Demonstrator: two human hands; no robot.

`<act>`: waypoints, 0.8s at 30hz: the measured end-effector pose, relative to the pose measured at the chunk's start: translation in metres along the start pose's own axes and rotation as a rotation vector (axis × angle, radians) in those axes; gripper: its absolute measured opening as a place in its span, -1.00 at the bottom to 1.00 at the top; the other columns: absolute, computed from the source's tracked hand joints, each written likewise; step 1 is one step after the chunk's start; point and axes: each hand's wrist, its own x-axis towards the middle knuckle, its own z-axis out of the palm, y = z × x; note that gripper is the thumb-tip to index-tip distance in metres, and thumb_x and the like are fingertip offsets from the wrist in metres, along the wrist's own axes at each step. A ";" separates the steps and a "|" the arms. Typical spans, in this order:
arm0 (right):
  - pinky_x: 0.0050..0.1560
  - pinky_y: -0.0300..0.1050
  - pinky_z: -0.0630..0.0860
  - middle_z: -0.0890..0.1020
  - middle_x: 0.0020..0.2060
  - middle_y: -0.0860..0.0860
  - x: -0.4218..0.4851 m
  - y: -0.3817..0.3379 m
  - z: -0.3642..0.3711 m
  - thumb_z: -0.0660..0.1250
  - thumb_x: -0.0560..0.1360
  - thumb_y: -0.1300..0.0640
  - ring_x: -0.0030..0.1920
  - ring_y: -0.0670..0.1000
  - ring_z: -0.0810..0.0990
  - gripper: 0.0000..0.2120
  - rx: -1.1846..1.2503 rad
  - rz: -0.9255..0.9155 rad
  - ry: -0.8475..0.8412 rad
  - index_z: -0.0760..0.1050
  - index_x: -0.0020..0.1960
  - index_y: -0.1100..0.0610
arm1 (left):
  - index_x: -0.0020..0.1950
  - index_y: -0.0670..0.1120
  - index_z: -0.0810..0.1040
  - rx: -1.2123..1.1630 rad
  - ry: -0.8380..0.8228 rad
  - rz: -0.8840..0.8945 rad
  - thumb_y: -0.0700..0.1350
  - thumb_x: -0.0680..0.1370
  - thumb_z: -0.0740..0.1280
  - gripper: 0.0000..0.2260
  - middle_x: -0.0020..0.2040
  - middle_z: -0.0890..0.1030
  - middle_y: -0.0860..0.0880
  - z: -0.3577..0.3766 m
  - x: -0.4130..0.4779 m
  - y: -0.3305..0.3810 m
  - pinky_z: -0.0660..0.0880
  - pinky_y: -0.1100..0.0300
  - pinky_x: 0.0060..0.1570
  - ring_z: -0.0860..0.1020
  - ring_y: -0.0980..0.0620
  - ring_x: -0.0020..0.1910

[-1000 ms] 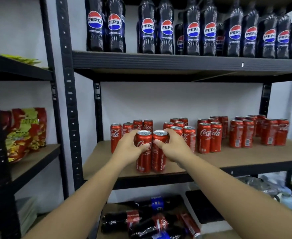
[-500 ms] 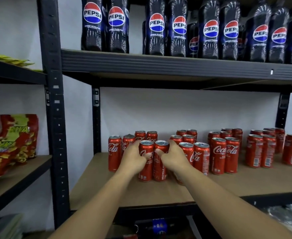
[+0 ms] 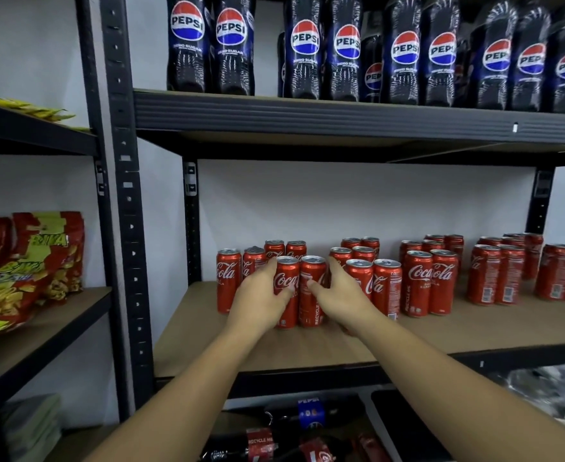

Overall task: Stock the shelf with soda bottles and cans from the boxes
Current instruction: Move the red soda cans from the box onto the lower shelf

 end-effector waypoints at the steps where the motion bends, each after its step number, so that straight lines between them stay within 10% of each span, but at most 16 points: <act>1: 0.36 -0.10 0.38 0.54 0.31 -0.02 -0.009 -0.001 -0.004 0.30 0.65 0.14 0.40 0.04 0.48 -0.55 -0.038 -0.033 0.002 0.31 0.50 0.04 | 0.47 0.05 0.40 0.009 -0.001 0.026 0.06 0.58 0.40 -0.52 0.27 0.61 0.10 -0.003 -0.006 0.005 0.55 0.08 0.23 0.57 0.06 0.25; 9: 0.46 -0.16 0.26 0.37 0.53 -0.06 -0.087 0.024 -0.060 0.27 0.65 0.03 0.52 -0.04 0.32 -0.43 -0.437 -0.187 0.018 0.20 0.61 0.02 | 0.60 0.08 0.25 0.096 -0.200 0.088 0.15 0.61 0.32 -0.42 0.48 0.46 0.04 -0.010 -0.057 0.043 0.47 -0.03 0.36 0.47 0.00 0.40; 24: 0.41 -0.23 0.24 0.30 0.55 -0.07 -0.293 0.129 -0.153 0.16 0.67 -0.13 0.51 -0.08 0.27 -0.43 -0.759 0.082 -0.105 0.16 0.62 0.01 | 0.63 0.01 0.24 0.043 -0.613 0.374 0.17 0.63 0.29 -0.39 0.60 0.28 0.06 0.098 -0.186 0.115 0.22 0.16 0.51 0.25 0.07 0.57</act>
